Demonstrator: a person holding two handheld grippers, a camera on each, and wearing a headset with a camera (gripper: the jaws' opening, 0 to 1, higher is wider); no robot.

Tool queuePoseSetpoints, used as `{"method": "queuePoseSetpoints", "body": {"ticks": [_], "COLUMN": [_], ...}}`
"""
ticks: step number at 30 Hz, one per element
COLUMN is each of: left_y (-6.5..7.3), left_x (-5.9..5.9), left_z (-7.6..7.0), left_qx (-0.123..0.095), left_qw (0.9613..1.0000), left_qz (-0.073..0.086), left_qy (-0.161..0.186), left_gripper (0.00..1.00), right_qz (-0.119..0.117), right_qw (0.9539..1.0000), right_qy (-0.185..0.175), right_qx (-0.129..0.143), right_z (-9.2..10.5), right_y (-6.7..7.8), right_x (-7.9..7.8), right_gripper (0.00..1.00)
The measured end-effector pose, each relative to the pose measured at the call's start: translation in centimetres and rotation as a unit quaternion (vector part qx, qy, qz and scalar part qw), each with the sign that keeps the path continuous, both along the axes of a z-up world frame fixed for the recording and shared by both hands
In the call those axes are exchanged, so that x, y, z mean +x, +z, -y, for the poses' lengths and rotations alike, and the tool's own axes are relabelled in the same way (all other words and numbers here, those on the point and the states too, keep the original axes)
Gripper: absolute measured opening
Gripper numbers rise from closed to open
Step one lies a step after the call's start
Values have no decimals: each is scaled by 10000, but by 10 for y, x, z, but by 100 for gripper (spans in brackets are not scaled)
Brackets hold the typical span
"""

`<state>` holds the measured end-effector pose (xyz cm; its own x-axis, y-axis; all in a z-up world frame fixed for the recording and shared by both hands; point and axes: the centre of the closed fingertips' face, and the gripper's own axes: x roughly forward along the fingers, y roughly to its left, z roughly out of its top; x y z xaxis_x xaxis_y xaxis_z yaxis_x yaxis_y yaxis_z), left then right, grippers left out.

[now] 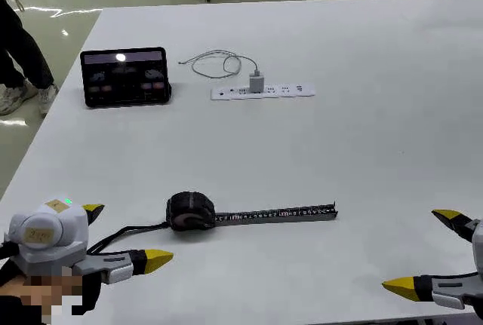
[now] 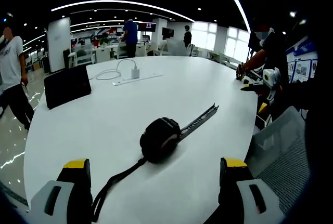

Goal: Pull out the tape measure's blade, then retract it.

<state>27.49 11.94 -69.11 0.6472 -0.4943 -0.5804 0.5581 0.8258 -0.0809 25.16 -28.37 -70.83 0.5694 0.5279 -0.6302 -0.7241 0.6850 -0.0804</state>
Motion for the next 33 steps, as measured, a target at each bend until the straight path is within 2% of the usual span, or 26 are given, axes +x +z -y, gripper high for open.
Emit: {"method": "queuePoseSetpoints", "body": {"ticks": [2,10,15,21,26,31,33], "left_y": [-3,-9,-10,-18,-28,-37,-39], "left_x": [3,12,24,37,42,44,46], "left_z": [3,19,31,40,43,50,51], "left_qx": [57,-2,-130,-102,57,59,14], "left_qw": [10000,9999,9996,9990,9980,9969,9952], "left_qz": [-24,-77,-78,-81,-49,-36,47], "left_qy": [7,81,254,437,631,783,978], "left_gripper": [99,99,99,99,99,100,100], "right_qz": [-8,33,-9,-39,-87,-185,-200], "right_qw": [10000,9999,9994,9989,9976,9940,9925], "right_qy": [37,152,324,459,650,970,1084], "right_qx": [-35,-26,-111,-130,-233,-460,-538], "right_z": [-2,-9,-15,-21,-26,-28,-30], "right_y": [-1,2,0,-2,-7,-16,-16], "right_x": [2,11,16,24,28,32,34], "right_gripper": [100,100,100,100,100,100,100]}}
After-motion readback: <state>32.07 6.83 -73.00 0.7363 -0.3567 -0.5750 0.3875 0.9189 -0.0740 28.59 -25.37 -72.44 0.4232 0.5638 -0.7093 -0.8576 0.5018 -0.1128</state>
